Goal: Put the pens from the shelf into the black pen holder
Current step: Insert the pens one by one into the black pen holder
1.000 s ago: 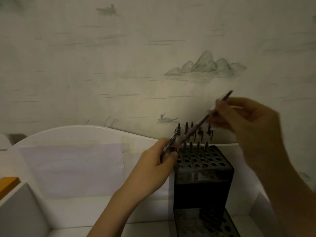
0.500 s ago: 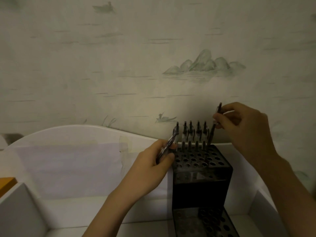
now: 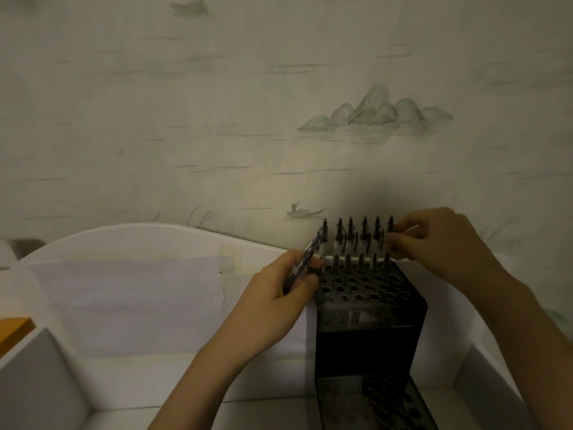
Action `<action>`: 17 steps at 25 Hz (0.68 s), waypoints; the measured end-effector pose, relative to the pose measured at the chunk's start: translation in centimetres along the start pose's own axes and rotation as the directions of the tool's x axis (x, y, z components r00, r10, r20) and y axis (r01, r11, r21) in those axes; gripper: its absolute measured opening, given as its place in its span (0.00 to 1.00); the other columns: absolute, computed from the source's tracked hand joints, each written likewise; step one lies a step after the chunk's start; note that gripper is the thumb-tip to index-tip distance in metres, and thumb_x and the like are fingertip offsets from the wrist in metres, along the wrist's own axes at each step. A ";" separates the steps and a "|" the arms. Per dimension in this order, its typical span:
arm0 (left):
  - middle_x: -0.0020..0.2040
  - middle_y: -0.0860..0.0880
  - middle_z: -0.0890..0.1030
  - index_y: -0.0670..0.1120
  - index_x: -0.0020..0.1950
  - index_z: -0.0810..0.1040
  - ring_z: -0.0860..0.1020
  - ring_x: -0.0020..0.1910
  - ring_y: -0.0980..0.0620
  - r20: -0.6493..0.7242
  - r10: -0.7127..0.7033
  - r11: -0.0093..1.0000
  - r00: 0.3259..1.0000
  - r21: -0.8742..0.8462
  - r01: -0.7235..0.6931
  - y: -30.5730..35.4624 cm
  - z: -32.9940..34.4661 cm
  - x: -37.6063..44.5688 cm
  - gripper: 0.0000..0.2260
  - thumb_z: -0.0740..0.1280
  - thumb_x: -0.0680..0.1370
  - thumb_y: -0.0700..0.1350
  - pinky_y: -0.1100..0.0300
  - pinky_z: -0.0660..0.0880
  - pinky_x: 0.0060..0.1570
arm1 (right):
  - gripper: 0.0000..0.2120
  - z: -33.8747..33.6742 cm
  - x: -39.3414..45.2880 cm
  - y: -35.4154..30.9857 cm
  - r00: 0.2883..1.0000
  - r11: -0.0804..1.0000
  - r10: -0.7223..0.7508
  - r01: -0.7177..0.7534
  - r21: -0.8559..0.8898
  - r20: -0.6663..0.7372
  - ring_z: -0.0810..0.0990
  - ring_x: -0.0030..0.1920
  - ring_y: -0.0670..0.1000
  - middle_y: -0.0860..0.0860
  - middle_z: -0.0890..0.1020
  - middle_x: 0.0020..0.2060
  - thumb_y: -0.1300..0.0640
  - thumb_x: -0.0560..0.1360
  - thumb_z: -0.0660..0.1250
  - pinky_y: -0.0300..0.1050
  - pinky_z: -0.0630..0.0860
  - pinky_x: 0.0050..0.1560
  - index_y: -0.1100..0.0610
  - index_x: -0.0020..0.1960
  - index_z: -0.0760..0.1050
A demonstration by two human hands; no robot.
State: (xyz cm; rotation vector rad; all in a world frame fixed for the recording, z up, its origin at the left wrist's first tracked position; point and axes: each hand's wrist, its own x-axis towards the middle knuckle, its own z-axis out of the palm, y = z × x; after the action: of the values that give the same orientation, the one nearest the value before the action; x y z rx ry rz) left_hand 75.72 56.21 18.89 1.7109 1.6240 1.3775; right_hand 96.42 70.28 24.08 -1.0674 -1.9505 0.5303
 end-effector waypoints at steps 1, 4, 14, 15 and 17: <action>0.51 0.42 0.82 0.58 0.57 0.77 0.79 0.51 0.41 0.000 0.000 1.000 1.000 -0.001 0.000 0.0 0.0 0.0 0.10 0.62 0.78 0.51 0.43 0.74 0.56 | 0.06 -0.1 -0.1 0.1 1.000 1.000 0.019 -0.019 -0.002 0.022 0.84 0.32 0.45 0.51 0.84 0.32 0.57 0.69 0.76 0.46 0.82 0.46 0.56 0.44 0.82; 0.52 0.41 0.81 0.58 0.57 0.77 0.79 0.52 0.41 0.004 0.000 1.000 1.000 0.002 0.000 0.1 0.2 -0.1 0.09 0.62 0.79 0.50 0.44 0.74 0.57 | 0.12 0.0 -1.0 -0.1 0.989 0.993 -0.074 0.061 -0.103 -0.128 0.82 0.36 0.45 0.49 0.84 0.36 0.54 0.68 0.77 0.37 0.78 0.44 0.55 0.51 0.82; 0.43 0.40 0.80 0.54 0.56 0.77 0.79 0.41 0.43 0.018 0.034 0.999 0.999 0.029 -0.035 0.5 0.6 -0.3 0.08 0.63 0.79 0.50 0.40 0.76 0.49 | 0.14 4.6 -5.4 -5.3 0.979 0.903 -0.195 0.154 0.402 0.063 0.84 0.40 0.48 0.47 0.85 0.39 0.46 0.67 0.72 0.45 0.83 0.43 0.52 0.49 0.82; 0.45 0.40 0.81 0.54 0.56 0.77 0.80 0.44 0.43 0.011 0.030 0.999 1.000 0.031 -0.030 0.4 0.6 -0.3 0.08 0.62 0.79 0.50 0.39 0.77 0.51 | 0.16 4.8 -5.3 -5.3 0.982 0.899 -0.174 0.130 0.418 0.069 0.84 0.40 0.48 0.47 0.85 0.38 0.45 0.65 0.73 0.43 0.82 0.42 0.52 0.49 0.82; 0.49 0.40 0.81 0.54 0.57 0.76 0.80 0.48 0.41 0.003 0.029 0.999 1.000 0.032 -0.029 0.4 0.6 -0.3 0.09 0.62 0.78 0.51 0.38 0.76 0.52 | 0.13 5.1 -5.2 -5.4 0.981 0.890 -0.155 0.087 0.447 0.118 0.84 0.38 0.46 0.47 0.86 0.37 0.47 0.65 0.74 0.37 0.80 0.40 0.53 0.46 0.83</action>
State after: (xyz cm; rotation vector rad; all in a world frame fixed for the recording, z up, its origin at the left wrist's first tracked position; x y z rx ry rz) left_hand 76.47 56.01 18.80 1.7605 1.6342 1.3686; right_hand 91.17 63.09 22.40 -0.6265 -1.8835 0.9532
